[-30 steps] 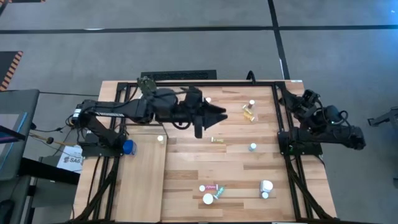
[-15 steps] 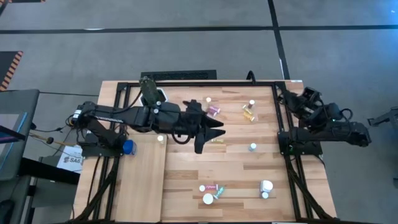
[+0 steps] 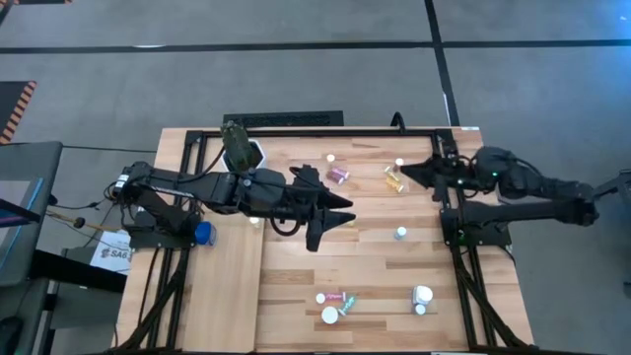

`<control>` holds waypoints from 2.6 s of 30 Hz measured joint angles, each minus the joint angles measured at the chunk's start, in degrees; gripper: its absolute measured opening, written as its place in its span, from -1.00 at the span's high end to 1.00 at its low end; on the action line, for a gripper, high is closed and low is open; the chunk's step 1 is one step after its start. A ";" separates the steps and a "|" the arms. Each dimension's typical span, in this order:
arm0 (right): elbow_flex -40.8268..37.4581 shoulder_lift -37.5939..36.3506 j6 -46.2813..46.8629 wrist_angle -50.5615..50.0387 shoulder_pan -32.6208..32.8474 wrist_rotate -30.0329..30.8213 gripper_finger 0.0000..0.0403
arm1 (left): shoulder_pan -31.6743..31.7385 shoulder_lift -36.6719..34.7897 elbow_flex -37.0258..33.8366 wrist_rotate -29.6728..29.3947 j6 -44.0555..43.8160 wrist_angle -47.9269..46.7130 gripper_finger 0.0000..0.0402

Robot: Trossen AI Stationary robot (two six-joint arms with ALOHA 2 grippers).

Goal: Pick and place medicine bottles onto shelf by color
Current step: Move the light blue pill bottle to the middle of the table

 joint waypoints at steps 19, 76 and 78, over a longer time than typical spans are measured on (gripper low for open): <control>3.06 9.22 12.29 -0.81 2.14 -5.00 0.72 | -1.05 0.00 0.00 -1.40 4.01 -1.97 0.24; 3.04 31.31 6.03 -38.71 10.60 -17.97 0.72 | -0.70 -0.02 0.00 -6.10 0.43 -2.24 0.24; 3.04 31.78 5.96 -38.93 10.60 -17.97 0.72 | -0.70 -0.02 0.00 -6.29 0.43 -2.57 0.24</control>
